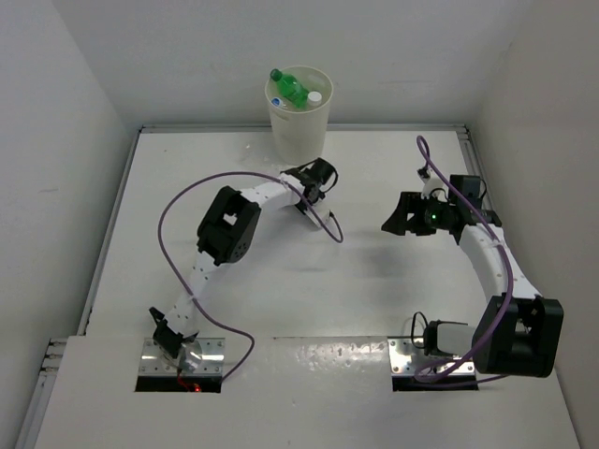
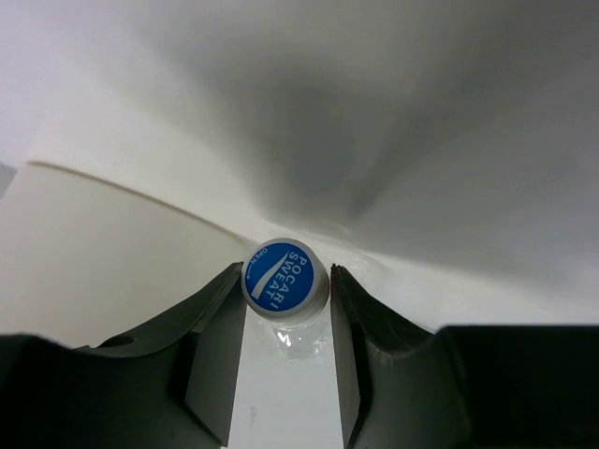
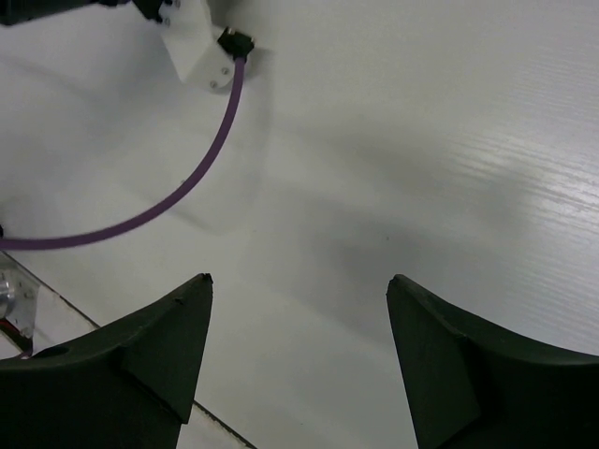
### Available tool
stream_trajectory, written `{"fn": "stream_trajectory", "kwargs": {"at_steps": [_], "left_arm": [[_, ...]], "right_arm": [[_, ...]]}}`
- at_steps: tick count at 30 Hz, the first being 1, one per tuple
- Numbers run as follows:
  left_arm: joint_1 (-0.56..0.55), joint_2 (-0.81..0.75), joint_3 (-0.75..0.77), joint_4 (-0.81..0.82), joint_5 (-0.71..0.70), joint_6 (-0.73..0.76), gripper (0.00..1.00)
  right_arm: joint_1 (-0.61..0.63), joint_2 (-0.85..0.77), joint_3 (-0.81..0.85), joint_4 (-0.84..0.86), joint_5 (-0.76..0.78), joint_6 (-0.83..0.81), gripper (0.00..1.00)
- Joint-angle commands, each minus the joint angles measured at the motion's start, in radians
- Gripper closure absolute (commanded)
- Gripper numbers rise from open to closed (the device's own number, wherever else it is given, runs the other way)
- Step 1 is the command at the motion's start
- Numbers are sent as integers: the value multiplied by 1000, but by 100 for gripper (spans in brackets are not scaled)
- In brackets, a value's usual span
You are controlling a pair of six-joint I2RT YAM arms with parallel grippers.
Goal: Put the plastic bottles in the bin
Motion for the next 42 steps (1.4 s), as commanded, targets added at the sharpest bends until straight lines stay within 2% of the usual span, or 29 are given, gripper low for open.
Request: {"fn": "stream_trajectory", "kwargs": {"at_steps": [1, 3, 4, 6, 9, 13, 15, 18, 20, 21, 22, 23, 24, 25, 28, 32, 35, 37, 42], "left_arm": [[-88, -175, -118, -28, 53, -57, 81], [-127, -253, -163, -28, 106, -89, 88], [-166, -329, -200, -28, 125, -124, 95], [-206, -399, -224, -28, 169, -164, 100], [-269, -522, -234, -43, 235, -264, 100], [-303, -632, -116, -83, 350, -440, 100], [-303, -657, -44, -83, 426, -584, 100], [-222, -666, 162, -50, 505, -833, 100], [-171, -666, 217, 72, 539, -946, 100], [-103, -684, 205, 138, 568, -1064, 100], [-64, -701, 182, 292, 580, -1126, 100], [-29, -729, 153, 371, 593, -1190, 100], [46, -729, 107, 504, 615, -1317, 100], [82, -729, 96, 506, 628, -1377, 100], [186, -688, 108, 665, 662, -1566, 100], [275, -606, 133, 777, 695, -1717, 100], [332, -509, 223, 777, 746, -1842, 100], [341, -473, 259, 777, 769, -1884, 100], [352, -436, 230, 834, 791, -1919, 100]], "right_arm": [[-3, -29, 3, 19, -29, 1, 26], [-3, -23, 4, 21, -34, 10, 27], [-6, -23, 6, 24, -34, 16, 27], [-3, -23, 12, 27, -42, 19, 27], [2, -20, 18, 27, -45, 22, 27], [6, -14, 21, 45, -54, 38, 27], [6, -1, 22, 50, -56, 59, 27], [8, 29, 35, 65, -66, 84, 27], [14, 31, 47, 76, -71, 96, 27], [18, 43, 49, 81, -74, 104, 27], [28, 52, 55, 81, -72, 107, 27], [29, 54, 65, 82, -71, 108, 27], [40, 60, 70, 84, -68, 111, 27], [41, 62, 75, 84, -65, 113, 27], [49, 63, 75, 85, -56, 111, 27], [51, 59, 75, 75, -48, 105, 27], [51, 57, 67, 76, -42, 105, 27], [52, 60, 67, 73, -42, 104, 27], [55, 74, 73, 71, -39, 104, 27]]}}
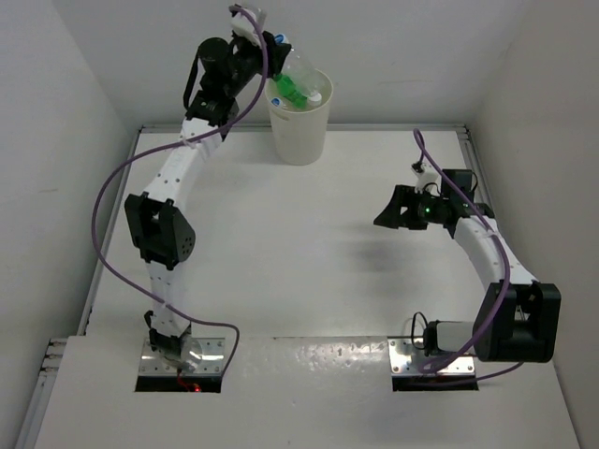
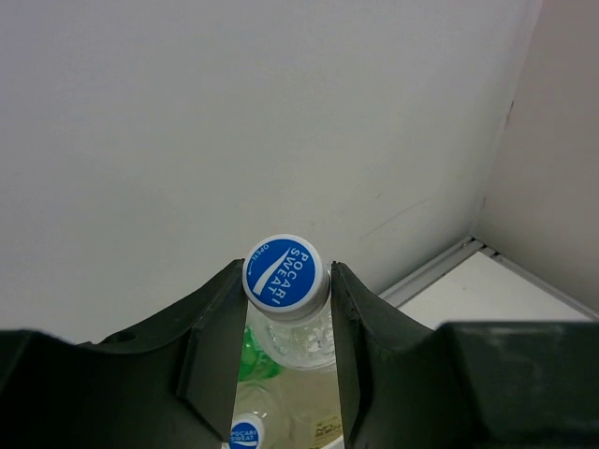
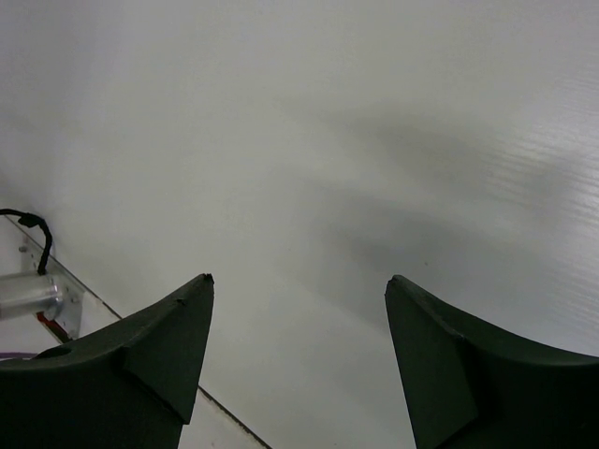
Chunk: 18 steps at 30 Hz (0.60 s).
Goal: Put the plastic bottles in the bin
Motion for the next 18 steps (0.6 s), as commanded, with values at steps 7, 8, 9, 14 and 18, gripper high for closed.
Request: {"fn": "stream_trajectory", "kwargs": {"at_steps": [7, 8, 9, 14, 18], "left_arm": [[6, 39, 16, 227, -21, -58, 100], [6, 49, 16, 239, -21, -58, 100], [6, 66, 16, 251, -33, -70, 100], [-19, 107, 63, 258, -70, -14, 100], [-37, 118, 54, 257, -110, 48, 100]], "right_arm": [[14, 29, 45, 16, -3, 7, 27], [16, 29, 48, 16, -4, 10, 27], [17, 29, 46, 18, -1, 4, 28], [16, 28, 37, 13, 3, 1, 28], [17, 29, 35, 10, 2, -2, 28]]}}
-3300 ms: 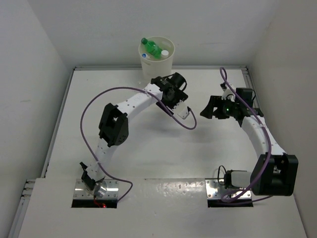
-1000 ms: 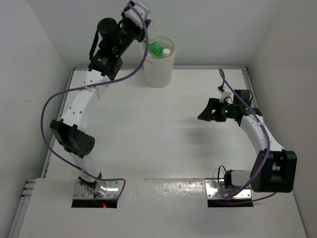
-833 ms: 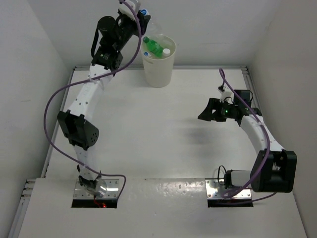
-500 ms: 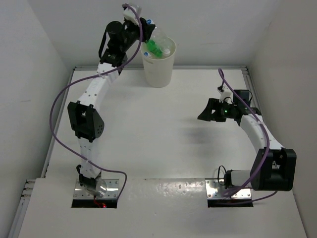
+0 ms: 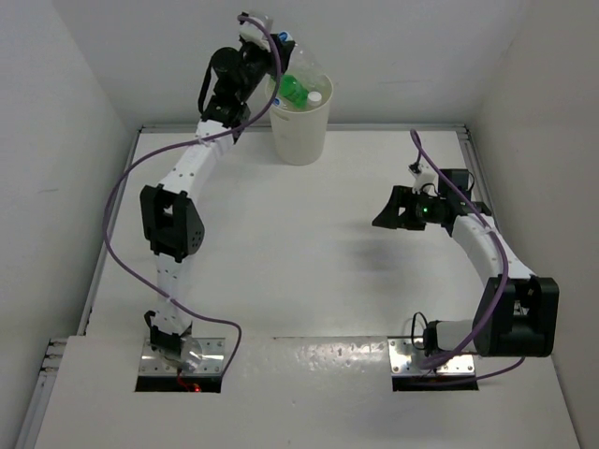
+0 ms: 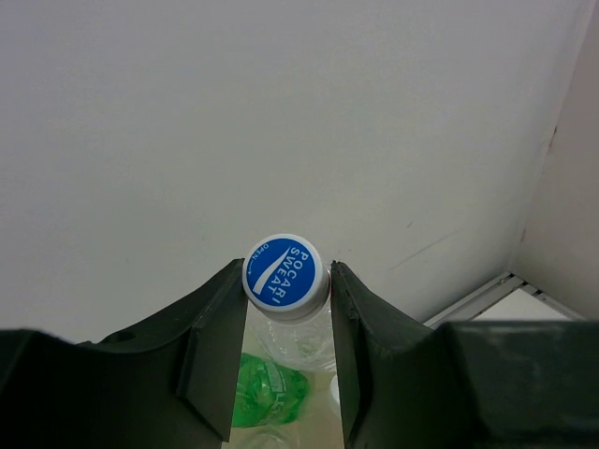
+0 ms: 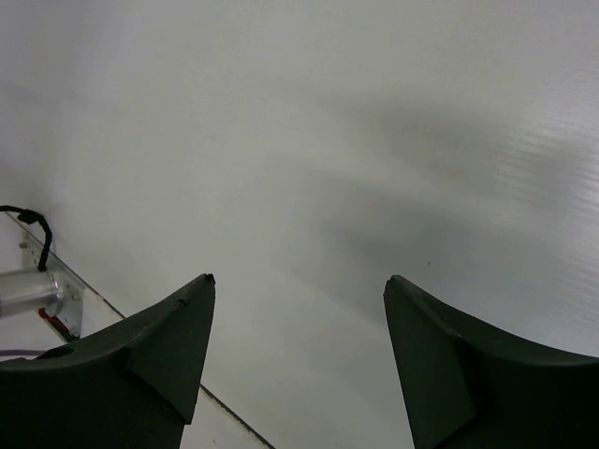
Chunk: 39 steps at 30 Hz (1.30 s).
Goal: Put the plastic bottles in the bin
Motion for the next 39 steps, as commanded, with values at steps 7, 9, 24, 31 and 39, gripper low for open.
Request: {"fn": "stream_trajectory", "kwargs": {"at_steps": [7, 9, 24, 31, 39], "left_arm": [[-35, 51, 25, 7, -56, 137, 100], [-35, 62, 16, -26, -57, 146, 100], [-35, 14, -115, -175, -44, 138, 0], [-35, -147, -153, -209, -11, 89, 0], [29, -387, -107, -424, -57, 42, 0]], "right_arm": [[8, 2, 28, 5, -2, -17, 28], [6, 1, 25, 2, 1, -20, 28], [8, -16, 19, -9, -4, -31, 28], [19, -28, 25, 3, -14, -13, 28], [29, -62, 25, 17, 2, -10, 28]]}}
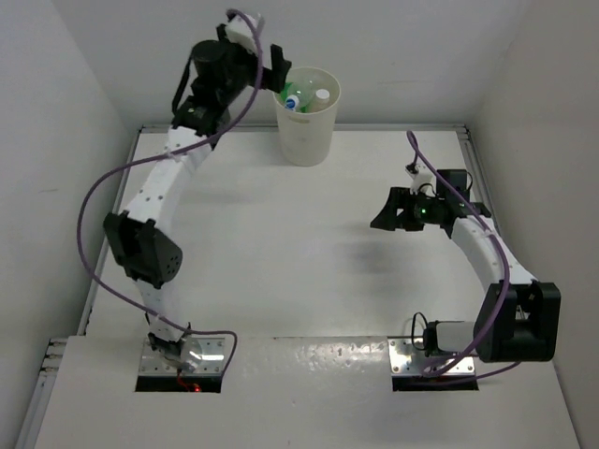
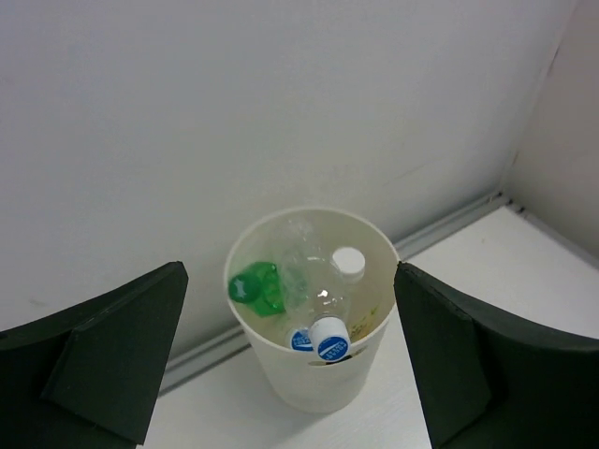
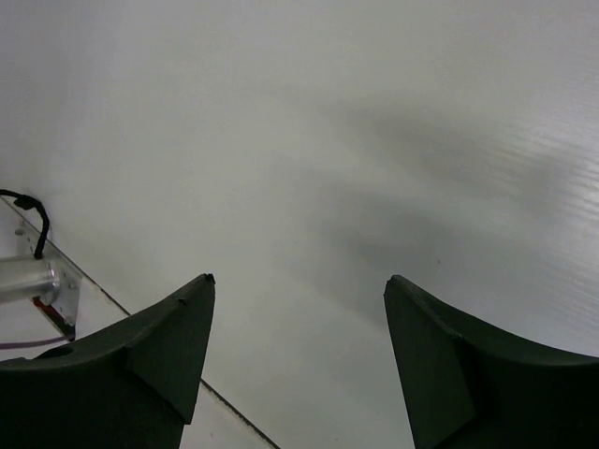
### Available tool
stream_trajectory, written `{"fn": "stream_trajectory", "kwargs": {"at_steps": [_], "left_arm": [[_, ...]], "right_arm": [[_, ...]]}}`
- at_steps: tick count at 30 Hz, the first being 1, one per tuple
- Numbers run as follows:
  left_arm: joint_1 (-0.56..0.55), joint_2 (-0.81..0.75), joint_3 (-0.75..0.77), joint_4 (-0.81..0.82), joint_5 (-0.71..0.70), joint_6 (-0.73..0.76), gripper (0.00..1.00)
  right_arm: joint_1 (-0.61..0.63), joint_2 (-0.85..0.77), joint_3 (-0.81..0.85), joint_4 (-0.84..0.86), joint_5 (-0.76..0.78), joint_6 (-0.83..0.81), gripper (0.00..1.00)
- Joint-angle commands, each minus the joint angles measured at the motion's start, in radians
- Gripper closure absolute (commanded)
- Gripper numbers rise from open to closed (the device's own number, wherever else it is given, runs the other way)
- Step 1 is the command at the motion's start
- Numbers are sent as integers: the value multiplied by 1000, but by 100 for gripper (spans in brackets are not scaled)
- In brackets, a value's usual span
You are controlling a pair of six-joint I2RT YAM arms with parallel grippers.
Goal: Put the plastic bottles in the bin
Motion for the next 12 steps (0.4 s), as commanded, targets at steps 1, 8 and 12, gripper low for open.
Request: {"fn": "stream_trajectory", "kwargs": {"at_steps": [1, 8, 12], "left_arm": [[44, -181, 60, -145, -11, -37, 0], [104, -506, -417, -285, -108, -11, 0], [165, -618, -695, -228, -47, -66, 0]], "right_arm": [[7, -51, 28, 39, 5, 7, 27], [5, -57, 151, 56, 115, 3, 16], [-6, -42, 220, 29, 142, -22, 15]]}}
